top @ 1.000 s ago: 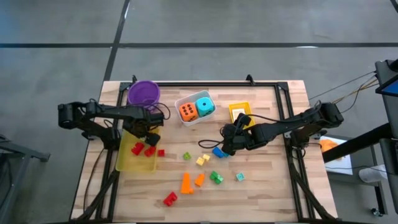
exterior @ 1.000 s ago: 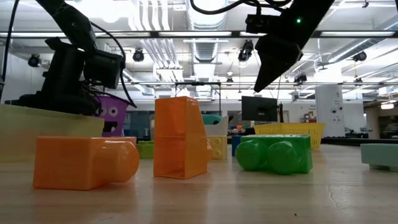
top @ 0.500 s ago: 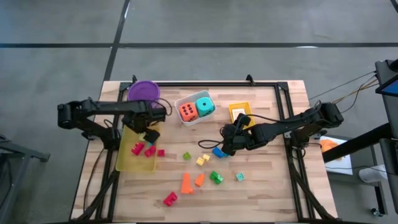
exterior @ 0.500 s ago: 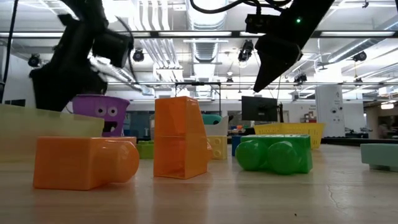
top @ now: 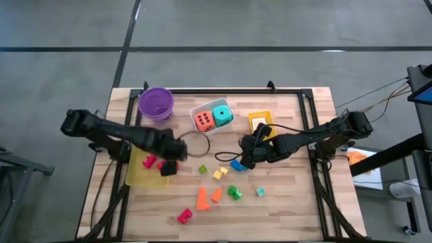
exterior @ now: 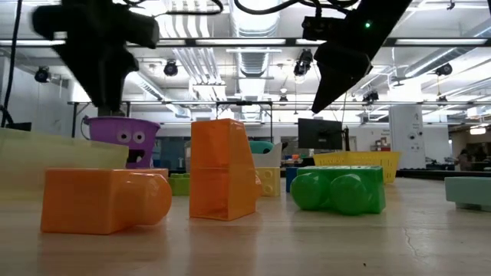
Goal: Pick & Place Toys
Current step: Put the red game piece into the light yellow bin
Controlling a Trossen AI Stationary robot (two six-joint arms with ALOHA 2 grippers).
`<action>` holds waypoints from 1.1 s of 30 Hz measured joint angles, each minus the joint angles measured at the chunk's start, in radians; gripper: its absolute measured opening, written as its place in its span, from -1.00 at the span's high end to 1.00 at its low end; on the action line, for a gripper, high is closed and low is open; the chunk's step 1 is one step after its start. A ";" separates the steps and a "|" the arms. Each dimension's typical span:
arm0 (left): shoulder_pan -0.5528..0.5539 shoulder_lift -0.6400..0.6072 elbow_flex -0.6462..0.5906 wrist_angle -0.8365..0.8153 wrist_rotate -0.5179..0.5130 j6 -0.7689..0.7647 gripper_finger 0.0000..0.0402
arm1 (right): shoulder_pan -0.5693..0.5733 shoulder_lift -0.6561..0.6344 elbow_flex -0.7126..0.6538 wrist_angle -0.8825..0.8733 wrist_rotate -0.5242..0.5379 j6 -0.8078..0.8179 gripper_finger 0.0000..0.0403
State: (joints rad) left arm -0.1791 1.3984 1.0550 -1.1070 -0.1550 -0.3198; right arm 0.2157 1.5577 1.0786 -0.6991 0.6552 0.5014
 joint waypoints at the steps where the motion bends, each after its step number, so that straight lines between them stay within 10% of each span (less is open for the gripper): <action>1: -0.016 0.008 0.000 -0.002 -0.002 -0.015 -0.48 | 0.000 0.000 0.000 0.001 0.000 0.000 -0.16; 17: -0.046 0.387 0.167 -0.130 0.093 0.197 -0.48 | 0.000 0.000 0.000 0.011 0.000 -0.004 -0.16; 33: -0.019 0.465 0.175 -0.076 0.128 0.177 -0.48 | 0.000 0.000 0.000 0.010 -0.001 -0.008 -0.16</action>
State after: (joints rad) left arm -0.1984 1.8633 1.2304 -1.1832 -0.0265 -0.1433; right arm 0.2157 1.5578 1.0786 -0.6888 0.6539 0.4934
